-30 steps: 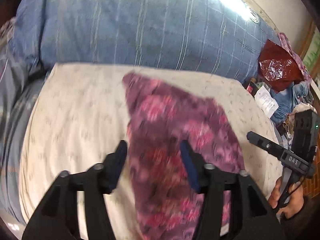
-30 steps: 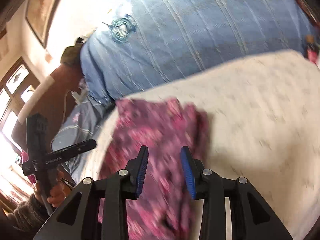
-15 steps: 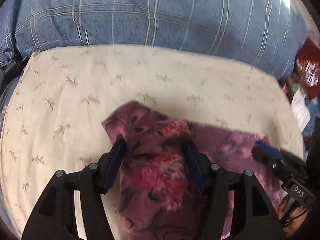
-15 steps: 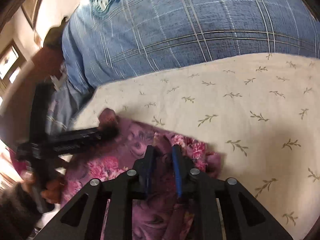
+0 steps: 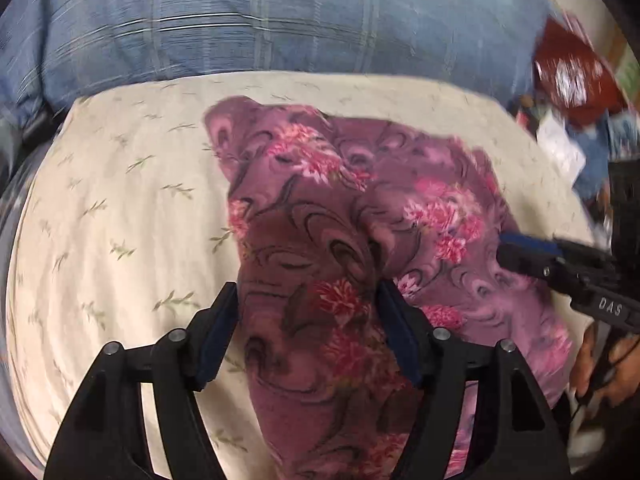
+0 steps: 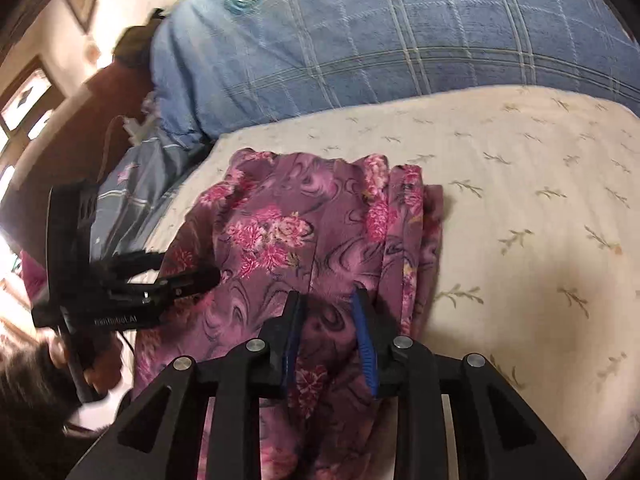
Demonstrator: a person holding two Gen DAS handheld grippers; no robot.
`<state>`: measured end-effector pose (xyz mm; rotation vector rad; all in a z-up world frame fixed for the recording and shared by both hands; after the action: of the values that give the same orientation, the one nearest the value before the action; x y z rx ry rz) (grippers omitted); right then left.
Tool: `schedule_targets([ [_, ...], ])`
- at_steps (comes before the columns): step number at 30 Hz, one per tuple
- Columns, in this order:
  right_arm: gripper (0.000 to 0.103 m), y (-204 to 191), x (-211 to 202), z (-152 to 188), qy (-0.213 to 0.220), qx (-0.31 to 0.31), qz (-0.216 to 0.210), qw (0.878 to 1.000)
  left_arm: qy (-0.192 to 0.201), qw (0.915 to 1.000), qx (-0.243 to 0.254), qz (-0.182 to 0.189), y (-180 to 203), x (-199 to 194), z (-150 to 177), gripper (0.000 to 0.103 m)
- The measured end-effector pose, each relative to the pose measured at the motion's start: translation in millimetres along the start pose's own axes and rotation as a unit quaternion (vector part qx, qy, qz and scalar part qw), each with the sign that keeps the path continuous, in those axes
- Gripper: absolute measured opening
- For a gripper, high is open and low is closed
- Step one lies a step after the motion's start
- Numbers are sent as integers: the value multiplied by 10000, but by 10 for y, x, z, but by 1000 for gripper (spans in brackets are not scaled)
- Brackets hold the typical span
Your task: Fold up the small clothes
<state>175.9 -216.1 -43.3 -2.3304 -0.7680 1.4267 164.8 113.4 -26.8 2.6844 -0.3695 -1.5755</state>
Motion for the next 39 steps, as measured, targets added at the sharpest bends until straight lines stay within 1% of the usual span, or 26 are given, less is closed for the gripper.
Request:
schedule_targets([
  [2, 30, -125, -194, -14, 137, -69, -75, 9999, 71, 10000, 15, -22, -14, -166, -10, 69],
  [4, 34, -230, -370, 60, 227, -289, -53, 9993, 285, 9995, 134, -101, 8, -364, 81, 69],
  [5, 42, -261, -436, 146, 224, -394, -28, 9990, 340, 9991, 223, -144, 18, -425, 160, 71],
  [6, 48, -278, -456, 219, 189, -457, 30, 9988, 336, 9988, 290, -224, 31, -451, 231, 75],
  [7, 49, -274, -440, 311, 117, -477, 107, 9987, 274, 9985, 351, -330, 16, -377, 298, 76],
  [8, 49, -233, -371, 431, -52, -466, 236, 9986, 127, 9983, 388, -409, 38, -287, 422, 77],
  [9, 51, -201, -288, 512, -202, -502, 462, 9975, 79, 9985, 355, -404, 30, -220, 483, 79],
  [10, 57, -171, -172, 590, -320, -592, 710, 9952, 145, 9989, 236, -390, 17, -190, 565, 86],
  [11, 60, -134, -115, 633, -275, -553, 678, 9958, 248, 9987, 15, -443, -25, -190, 596, 88],
  [12, 61, -107, -136, 633, -65, -404, 587, 9974, 238, 9987, -121, -442, -56, -187, 604, 90],
  [15, 62, -85, -196, 582, -154, -81, 576, 9982, 76, 9988, -366, -306, -117, -188, 593, 89],
  [18, 64, -77, -333, 570, -122, 93, 643, 9978, 93, 9986, -357, -379, -135, -221, 629, 89],
  [20, 64, -78, -428, 633, -79, 177, 580, 9981, 129, 9984, -329, -443, -115, -254, 672, 89],
  [22, 64, -95, -472, 702, -111, 144, 563, 9982, 135, 9983, -294, -477, -66, -277, 661, 89],
  [23, 64, -117, -451, 749, -151, 71, 648, 9978, 137, 9983, -282, -494, -42, -295, 665, 89],
  [25, 70, -131, -368, 817, -342, -36, 899, 9954, 116, 9983, -285, -504, -26, -313, 687, 89],
  [27, 76, -155, -276, 868, -559, -66, 1047, 9929, 94, 9983, -307, -496, -28, -323, 696, 89],
  [28, 78, -184, -265, 878, -537, -125, 1108, 9923, 89, 9982, -309, -500, -31, -333, 714, 89],
  [30, 87, -217, -218, 901, -572, -144, 1204, 9910, 91, 9982, -294, -512, -32, -351, 745, 89],
  [31, 89, -226, -202, 913, -570, -113, 1232, 9907, 86, 9982, -271, -528, -28, -361, 766, 89],
  [33, 98, -239, -189, 930, -546, -82, 1242, 9907, 90, 9982, -227, -547, -30, -379, 789, 89],
  [34, 101, -238, -175, 944, -554, -61, 1220, 9910, 98, 9982, -215, -558, -29, -392, 806, 89],
  [35, 103, -238, -160, 955, -564, -28, 1213, 9910, 91, 9982, -205, -554, -39, -405, 819, 89],
  [37, 103, -227, -187, 991, -524, 38, 1224, 9911, 55, 9984, -222, -520, -67, -431, 846, 89],
  [39, 103, -219, -216, 1000, -575, 148, 1147, 9916, 32, 9984, -318, -469, -135, -482, 863, 89],
])
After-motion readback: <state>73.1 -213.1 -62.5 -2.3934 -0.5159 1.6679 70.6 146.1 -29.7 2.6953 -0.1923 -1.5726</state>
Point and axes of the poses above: each gripper's, at about its wrist camera, not at the fingertips, and x roughly the way its jaws point, y to its right, z to its underside, the point moved 3 cm from there along x, roughly the way its jaws point, and after that the axes turned 3 degrees about -z, right-handed, at the moved point
